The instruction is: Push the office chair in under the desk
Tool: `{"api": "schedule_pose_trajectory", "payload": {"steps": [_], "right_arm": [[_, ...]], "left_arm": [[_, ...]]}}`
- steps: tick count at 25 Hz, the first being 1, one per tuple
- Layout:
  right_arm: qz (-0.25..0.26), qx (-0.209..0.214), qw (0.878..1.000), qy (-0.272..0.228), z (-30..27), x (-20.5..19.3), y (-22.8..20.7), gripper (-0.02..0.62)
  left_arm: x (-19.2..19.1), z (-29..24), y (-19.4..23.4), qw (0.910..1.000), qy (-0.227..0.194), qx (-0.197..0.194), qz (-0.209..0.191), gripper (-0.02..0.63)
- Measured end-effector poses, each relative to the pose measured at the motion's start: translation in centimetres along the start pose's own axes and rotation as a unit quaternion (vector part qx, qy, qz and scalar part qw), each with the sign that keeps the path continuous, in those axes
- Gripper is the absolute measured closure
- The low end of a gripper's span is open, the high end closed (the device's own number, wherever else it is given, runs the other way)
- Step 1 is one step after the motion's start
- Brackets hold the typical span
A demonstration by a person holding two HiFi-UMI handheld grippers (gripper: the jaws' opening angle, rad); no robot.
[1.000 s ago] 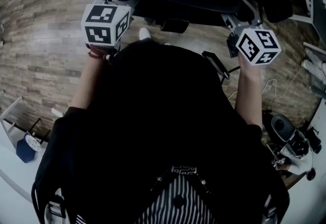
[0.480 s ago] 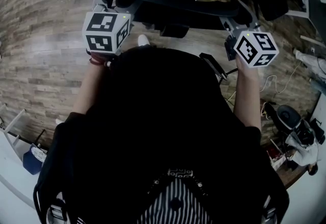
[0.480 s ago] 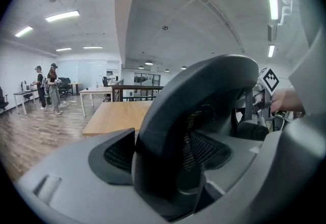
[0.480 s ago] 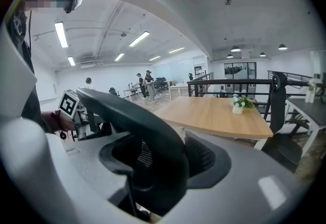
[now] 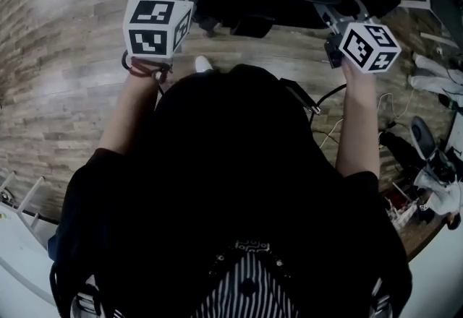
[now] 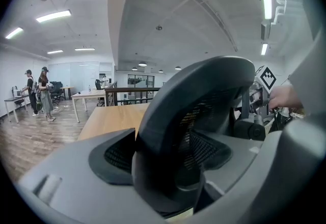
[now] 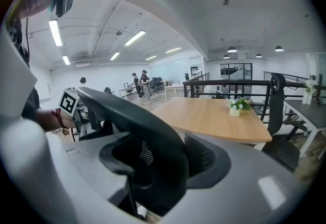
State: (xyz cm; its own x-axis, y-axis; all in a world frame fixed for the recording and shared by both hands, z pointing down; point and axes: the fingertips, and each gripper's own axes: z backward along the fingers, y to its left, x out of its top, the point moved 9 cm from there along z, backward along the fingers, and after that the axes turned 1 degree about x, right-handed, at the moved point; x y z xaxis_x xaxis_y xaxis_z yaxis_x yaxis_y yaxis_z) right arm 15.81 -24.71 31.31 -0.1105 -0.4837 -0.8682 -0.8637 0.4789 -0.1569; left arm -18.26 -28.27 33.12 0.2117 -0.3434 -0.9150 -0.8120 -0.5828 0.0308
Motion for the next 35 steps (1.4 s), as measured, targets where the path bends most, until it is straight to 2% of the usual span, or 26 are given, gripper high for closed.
{"api": "schedule_pose_trajectory", "payload": {"steps": [7, 15, 19, 24, 35], "right_arm": [[-0.004, -0.006, 1.0, 0.006, -2.0, 0.9, -1.7, 0.332], [0.001, 0.002, 1.0, 0.015, -2.9, 2.2, -4.1, 0.334], [0.001, 0.009, 1.0, 0.015, -3.9, 2.9, -5.4, 0.334], [0.0, 0.011, 1.0, 0.013, -5.0, 3.5, -7.3, 0.334], [0.014, 0.053, 0.998, 0.019, -6.0, 4.4, -7.5, 0.331]], "left_arm": [[0.8, -2.5, 1.4, 1.0, -0.002, -0.006, -0.005, 0.282], [2.3, -5.0, 1.5, 1.0, -0.003, 0.005, -0.005, 0.282], [3.2, -6.7, 2.3, 0.9999, 0.009, -0.008, 0.0, 0.282], [4.0, -8.9, 2.4, 1.0, 0.001, 0.007, -0.002, 0.282], [5.1, -9.7, 3.2, 0.9997, 0.006, 0.021, 0.0, 0.282]]}}
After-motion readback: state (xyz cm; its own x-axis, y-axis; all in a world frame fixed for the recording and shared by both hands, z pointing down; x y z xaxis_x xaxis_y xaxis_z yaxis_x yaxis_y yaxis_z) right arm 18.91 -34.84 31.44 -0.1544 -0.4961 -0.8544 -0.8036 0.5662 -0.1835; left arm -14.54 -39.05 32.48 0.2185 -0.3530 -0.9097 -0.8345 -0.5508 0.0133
